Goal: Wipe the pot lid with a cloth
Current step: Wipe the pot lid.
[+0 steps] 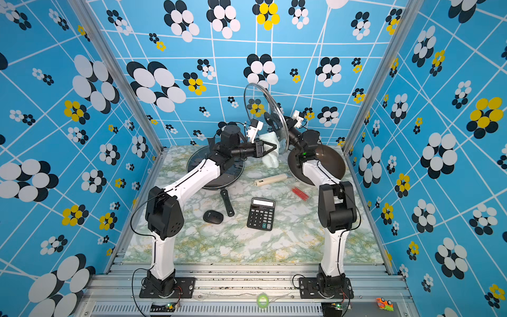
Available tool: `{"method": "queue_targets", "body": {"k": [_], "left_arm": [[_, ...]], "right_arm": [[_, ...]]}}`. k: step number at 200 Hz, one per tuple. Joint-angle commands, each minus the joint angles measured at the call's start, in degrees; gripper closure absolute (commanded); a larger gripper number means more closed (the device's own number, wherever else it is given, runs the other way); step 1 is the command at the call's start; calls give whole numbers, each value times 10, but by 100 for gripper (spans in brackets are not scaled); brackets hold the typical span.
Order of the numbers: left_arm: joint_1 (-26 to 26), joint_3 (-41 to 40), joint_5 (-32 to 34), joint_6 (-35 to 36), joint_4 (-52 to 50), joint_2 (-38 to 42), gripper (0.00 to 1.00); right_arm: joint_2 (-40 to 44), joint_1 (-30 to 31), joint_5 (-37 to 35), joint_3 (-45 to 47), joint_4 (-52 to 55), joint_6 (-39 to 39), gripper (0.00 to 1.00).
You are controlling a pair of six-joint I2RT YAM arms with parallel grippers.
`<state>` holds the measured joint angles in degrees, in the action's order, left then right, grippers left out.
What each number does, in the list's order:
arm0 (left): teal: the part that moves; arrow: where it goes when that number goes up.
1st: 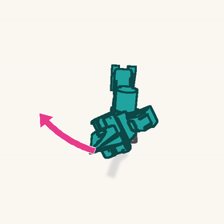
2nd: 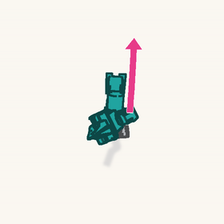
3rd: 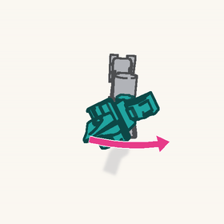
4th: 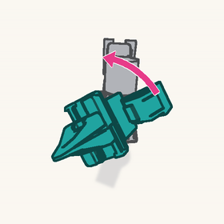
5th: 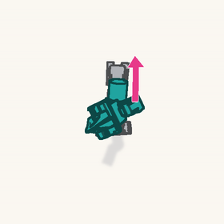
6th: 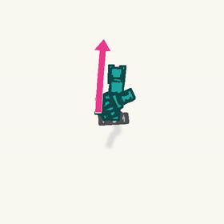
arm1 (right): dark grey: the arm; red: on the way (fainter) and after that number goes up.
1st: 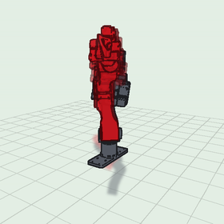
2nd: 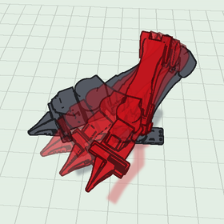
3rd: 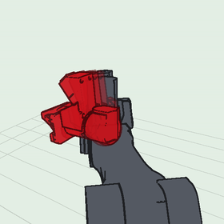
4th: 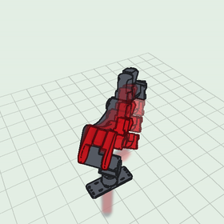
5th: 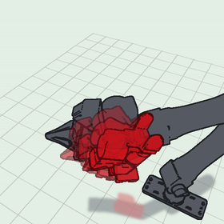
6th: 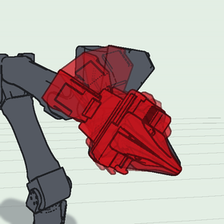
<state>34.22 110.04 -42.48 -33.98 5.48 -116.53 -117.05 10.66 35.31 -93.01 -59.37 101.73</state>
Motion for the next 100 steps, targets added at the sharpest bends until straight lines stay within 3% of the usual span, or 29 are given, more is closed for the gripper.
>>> {"method": "queue_targets", "body": {"k": [1, 31, 76, 100], "left_arm": [[3, 47, -37, 32, 2, 45, 100], [-6, 86, 8, 51, 9, 53, 100], [-53, 68, 183, 46, 8, 51, 100], [-70, 44, 198, 20, 9, 37, 100]], "right_arm": [[11, 6, -3, -32, -75, 5, 100], [22, 5, 10, -1, -85, 5, 100], [66, 5, 11, 74, -122, 6, 100], [88, 6, 5, 102, -130, 7, 100]]}}
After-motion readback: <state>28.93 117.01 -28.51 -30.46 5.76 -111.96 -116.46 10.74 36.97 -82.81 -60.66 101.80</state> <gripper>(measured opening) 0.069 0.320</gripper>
